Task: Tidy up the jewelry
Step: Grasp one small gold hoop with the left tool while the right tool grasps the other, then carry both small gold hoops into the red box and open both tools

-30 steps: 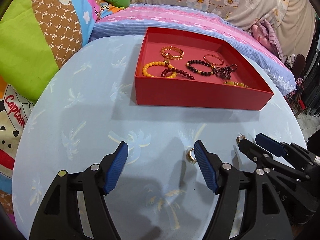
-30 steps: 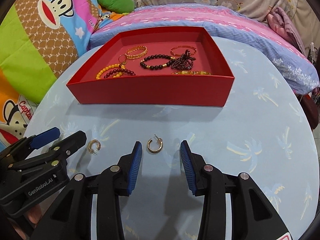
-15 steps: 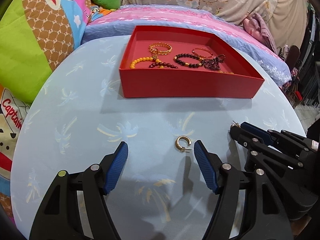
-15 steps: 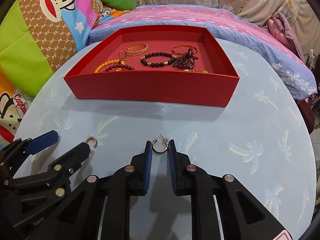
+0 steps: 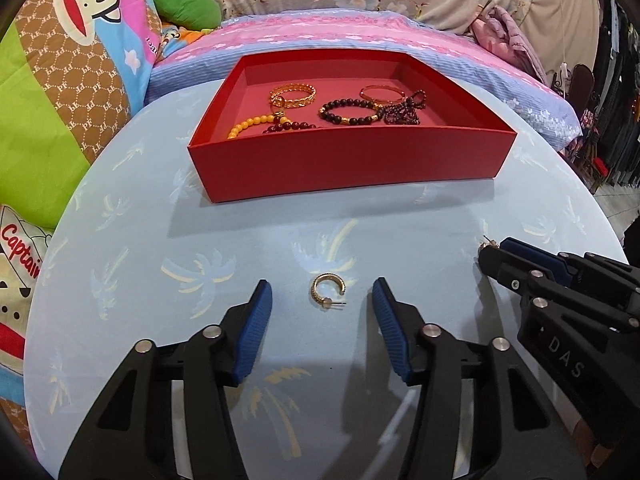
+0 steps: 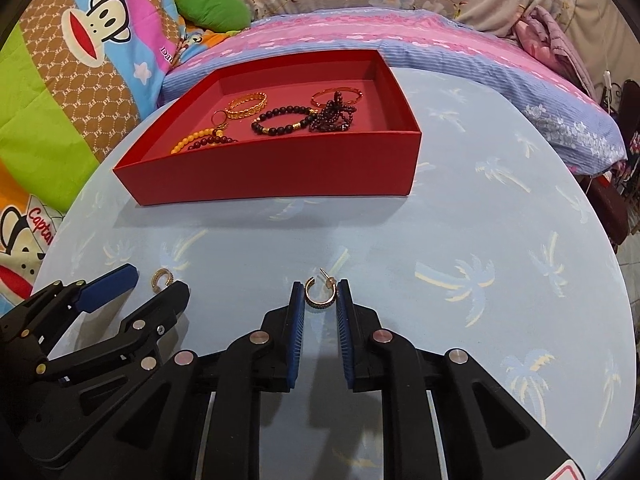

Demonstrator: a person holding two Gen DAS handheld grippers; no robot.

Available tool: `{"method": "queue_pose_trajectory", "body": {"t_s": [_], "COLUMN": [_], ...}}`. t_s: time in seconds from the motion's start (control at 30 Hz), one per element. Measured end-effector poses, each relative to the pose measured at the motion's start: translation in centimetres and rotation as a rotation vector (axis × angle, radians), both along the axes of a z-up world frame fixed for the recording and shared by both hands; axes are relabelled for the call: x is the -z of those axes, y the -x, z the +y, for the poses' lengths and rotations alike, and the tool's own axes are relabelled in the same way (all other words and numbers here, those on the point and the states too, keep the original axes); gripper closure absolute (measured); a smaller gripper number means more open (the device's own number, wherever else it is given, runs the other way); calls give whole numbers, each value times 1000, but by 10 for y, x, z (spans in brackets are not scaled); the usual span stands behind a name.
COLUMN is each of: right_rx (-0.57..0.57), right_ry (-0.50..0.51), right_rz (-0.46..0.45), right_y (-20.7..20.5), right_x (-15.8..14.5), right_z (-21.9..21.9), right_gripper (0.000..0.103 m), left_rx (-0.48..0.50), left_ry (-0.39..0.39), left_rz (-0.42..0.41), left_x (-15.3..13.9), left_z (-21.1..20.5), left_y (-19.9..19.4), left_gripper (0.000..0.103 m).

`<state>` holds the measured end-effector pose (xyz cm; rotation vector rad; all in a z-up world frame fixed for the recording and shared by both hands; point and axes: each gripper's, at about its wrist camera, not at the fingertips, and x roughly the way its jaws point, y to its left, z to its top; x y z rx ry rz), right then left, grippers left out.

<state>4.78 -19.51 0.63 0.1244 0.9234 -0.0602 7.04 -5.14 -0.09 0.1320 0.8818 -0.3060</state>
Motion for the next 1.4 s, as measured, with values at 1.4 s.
{"method": "queue_pose_trajectory", "body": {"t_s": [1.4], "right_rx": [-51], "right_ry": [-6], "right_rz": [-107], "right_y": [-20], "right_x": [-56], "right_z": [0], "right_gripper": [88], "left_rx": [1], "left_ry": [95], "left_rz": [-71], "left_x": [-61], "left_z": [9], "left_y": [-26], "left_gripper": [87]}}
